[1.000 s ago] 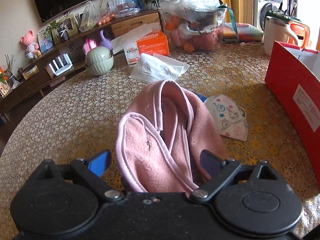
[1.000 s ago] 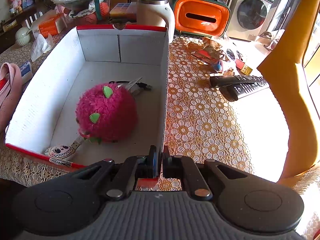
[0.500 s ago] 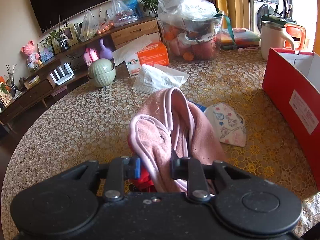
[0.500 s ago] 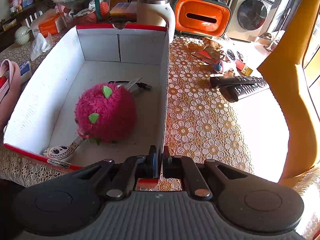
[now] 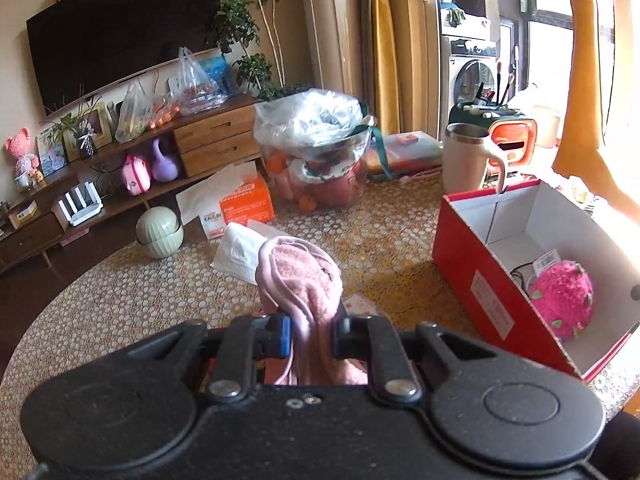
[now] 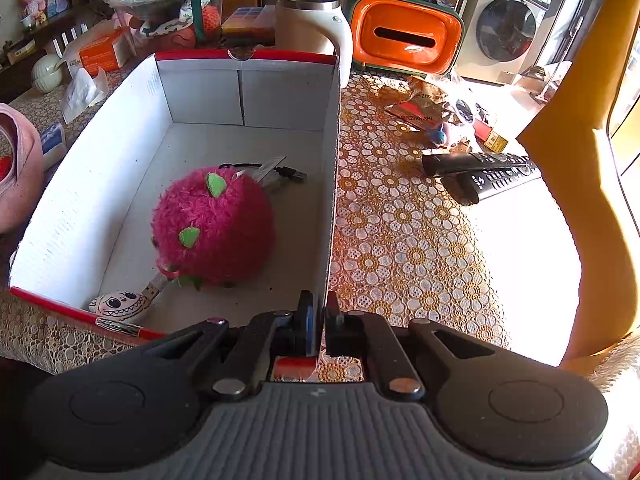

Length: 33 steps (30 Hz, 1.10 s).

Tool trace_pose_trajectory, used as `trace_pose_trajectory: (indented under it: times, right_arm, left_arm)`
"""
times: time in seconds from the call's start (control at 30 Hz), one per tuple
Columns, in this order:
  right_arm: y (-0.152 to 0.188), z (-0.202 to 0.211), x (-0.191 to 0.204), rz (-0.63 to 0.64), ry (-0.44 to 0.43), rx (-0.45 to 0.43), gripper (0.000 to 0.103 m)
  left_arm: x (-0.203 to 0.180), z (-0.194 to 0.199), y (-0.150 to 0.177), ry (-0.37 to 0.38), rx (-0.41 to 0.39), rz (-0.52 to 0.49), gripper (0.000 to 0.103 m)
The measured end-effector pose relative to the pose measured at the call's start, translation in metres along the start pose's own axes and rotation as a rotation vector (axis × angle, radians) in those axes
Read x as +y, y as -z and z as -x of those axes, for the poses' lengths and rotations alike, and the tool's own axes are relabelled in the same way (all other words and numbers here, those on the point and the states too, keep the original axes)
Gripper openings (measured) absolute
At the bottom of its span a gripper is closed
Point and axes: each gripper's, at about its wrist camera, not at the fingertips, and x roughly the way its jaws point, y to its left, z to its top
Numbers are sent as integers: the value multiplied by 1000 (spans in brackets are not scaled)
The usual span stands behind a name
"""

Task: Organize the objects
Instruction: 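Carry the pink cloth over the shoebox and lower it inside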

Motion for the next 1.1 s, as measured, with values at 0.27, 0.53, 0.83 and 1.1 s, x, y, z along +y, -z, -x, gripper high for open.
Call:
trace_pose_trajectory:
  times: [0.27, 0.53, 0.83, 1.1]
  right_arm:
    - [0, 0, 0, 3, -1, 0, 6]
    - [-1, 0, 0, 4, -13, -3, 6]
    - [0, -1, -1, 11, -20, -8, 6]
    - [2, 0, -2, 23, -39, -8, 6]
  left_arm:
    - [-29, 26, -37, 76, -86, -53, 15]
    - [-71, 40, -76, 157, -172, -112, 15]
    - [-129, 21, -98, 238, -187, -153, 15]
    - [-175, -2, -104, 295, -162, -186, 15]
